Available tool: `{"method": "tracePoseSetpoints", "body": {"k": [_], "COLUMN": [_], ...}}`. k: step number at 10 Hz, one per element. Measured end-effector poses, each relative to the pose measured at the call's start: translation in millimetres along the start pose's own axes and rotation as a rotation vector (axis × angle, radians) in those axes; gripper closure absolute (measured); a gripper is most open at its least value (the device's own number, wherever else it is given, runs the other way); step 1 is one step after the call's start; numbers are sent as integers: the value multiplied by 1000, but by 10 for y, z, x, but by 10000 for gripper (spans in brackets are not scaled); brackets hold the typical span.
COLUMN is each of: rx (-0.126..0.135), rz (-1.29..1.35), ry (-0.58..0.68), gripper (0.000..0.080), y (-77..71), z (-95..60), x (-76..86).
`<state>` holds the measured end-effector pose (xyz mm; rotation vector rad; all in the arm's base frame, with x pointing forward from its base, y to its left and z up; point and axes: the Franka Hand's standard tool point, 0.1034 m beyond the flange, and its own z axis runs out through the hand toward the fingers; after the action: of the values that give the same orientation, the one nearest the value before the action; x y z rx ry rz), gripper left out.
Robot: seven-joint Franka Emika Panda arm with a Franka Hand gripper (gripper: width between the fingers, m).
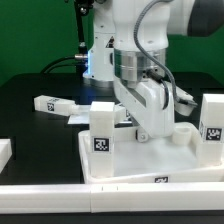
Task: Assemble desk
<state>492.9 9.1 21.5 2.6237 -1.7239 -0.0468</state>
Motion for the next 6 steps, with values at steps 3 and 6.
{"method": "tracePoseSetpoints", "body": {"k": [3, 6], "rx": [-46, -46], "rz": [-320, -487], "ry": [1, 5], "gripper": [741, 741], "y": [209, 208], "z": [55, 32], "x": [216, 297]}}
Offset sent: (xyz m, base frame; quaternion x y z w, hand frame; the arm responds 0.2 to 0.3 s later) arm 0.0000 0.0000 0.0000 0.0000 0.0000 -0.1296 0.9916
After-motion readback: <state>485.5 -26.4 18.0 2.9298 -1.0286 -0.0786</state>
